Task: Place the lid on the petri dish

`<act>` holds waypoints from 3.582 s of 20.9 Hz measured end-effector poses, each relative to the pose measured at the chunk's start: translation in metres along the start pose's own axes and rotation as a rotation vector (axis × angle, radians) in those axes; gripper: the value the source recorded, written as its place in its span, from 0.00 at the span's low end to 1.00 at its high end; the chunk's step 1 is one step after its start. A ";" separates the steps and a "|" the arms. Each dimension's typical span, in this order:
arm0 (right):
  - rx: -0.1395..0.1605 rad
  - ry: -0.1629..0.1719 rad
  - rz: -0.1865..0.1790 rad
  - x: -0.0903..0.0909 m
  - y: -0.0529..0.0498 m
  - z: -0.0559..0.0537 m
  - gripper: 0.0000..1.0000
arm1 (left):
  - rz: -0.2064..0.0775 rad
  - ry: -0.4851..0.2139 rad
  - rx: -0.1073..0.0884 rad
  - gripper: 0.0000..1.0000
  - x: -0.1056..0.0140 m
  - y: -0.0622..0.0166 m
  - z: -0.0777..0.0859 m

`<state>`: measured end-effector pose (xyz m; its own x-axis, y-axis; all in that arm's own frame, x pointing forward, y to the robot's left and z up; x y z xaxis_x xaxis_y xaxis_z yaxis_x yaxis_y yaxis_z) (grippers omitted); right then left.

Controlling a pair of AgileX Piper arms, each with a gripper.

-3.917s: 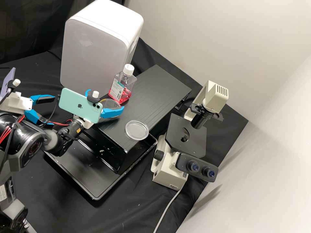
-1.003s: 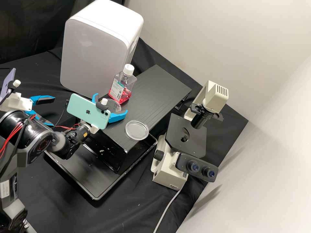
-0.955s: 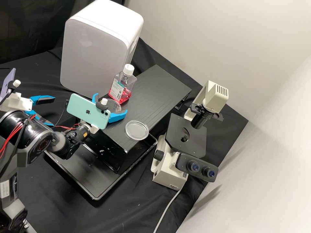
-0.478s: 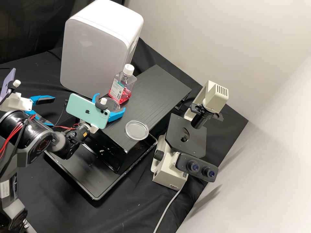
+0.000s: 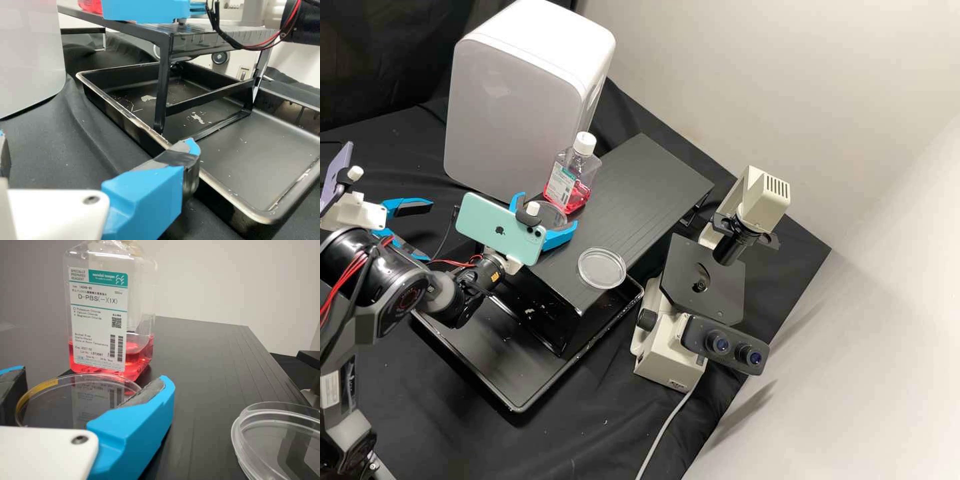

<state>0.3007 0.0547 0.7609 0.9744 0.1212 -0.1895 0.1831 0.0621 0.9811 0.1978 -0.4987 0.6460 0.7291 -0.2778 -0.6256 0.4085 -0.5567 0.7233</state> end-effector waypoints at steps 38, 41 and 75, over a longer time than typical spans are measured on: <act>0.036 -0.153 0.272 -0.024 0.053 0.044 0.00 | -0.001 -0.002 0.000 1.00 0.000 -0.0003 0.001; 0.036 -0.154 0.275 -0.024 0.054 0.044 0.00 | -0.002 -0.002 0.000 1.00 0.000 -0.0005 0.001; 0.038 -0.190 0.299 -0.021 0.062 0.059 0.00 | -0.002 -0.002 0.000 1.00 0.000 -0.0006 0.001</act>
<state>0.2997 -0.0021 0.8282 0.9918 -0.0587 0.1134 -0.1127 0.0146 0.9935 0.1972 -0.4991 0.6453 0.7270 -0.2785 -0.6276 0.4097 -0.5575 0.7220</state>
